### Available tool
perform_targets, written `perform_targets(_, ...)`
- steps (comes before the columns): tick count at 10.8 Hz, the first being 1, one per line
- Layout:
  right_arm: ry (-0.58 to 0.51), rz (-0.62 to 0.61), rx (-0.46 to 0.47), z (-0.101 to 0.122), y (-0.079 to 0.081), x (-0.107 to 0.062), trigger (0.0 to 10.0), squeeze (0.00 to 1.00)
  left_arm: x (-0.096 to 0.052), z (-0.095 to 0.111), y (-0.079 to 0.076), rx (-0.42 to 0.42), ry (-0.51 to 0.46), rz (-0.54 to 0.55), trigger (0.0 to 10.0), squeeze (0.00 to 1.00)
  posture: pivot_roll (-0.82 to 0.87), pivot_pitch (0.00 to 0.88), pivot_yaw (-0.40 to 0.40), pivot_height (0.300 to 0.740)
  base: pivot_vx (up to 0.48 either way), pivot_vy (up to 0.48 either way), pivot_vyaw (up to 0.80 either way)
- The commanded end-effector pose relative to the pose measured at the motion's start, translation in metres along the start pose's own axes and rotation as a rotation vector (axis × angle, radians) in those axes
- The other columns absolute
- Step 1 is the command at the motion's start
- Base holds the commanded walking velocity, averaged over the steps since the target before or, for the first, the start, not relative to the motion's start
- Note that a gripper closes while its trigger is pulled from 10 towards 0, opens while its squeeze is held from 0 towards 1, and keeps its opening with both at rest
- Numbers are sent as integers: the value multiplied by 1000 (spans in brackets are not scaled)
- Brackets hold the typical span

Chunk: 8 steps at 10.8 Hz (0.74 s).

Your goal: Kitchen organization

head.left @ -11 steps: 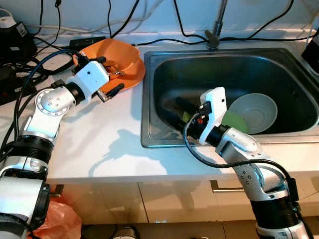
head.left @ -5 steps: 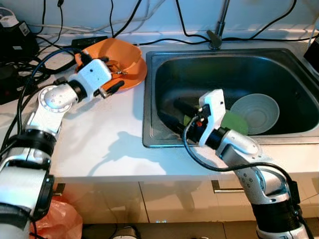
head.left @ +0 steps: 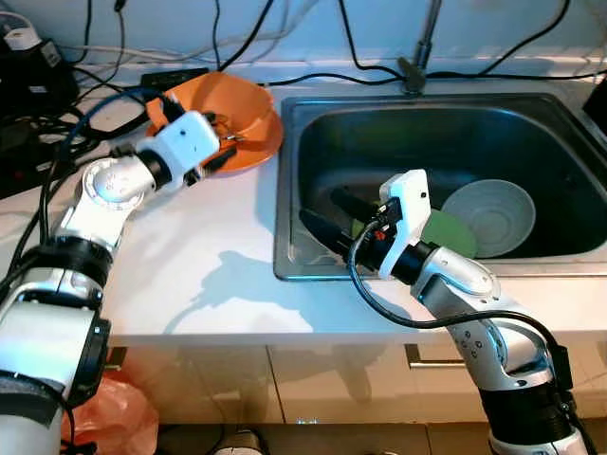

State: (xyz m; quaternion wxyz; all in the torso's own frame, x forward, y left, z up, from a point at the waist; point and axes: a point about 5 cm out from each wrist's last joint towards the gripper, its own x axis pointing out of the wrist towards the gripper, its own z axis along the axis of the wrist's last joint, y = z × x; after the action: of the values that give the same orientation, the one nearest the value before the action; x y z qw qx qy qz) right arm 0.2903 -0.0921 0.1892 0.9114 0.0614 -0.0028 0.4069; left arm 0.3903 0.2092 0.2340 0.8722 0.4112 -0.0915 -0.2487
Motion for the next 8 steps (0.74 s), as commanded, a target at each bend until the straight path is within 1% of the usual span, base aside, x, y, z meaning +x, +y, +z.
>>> perform_targets(1, -10, 2, 1, 3, 2, -2, 10000, 0, 0, 0, 3, 18, 9, 1, 0, 0, 48, 94, 71, 740, 0, 0, 0)
perform_targets(8, -12, -5, 0, 2, 1, 0, 10000, 0, 1, 0, 5, 21, 10, 3, 0, 0, 50, 93, 75, 740, 0, 0, 0)
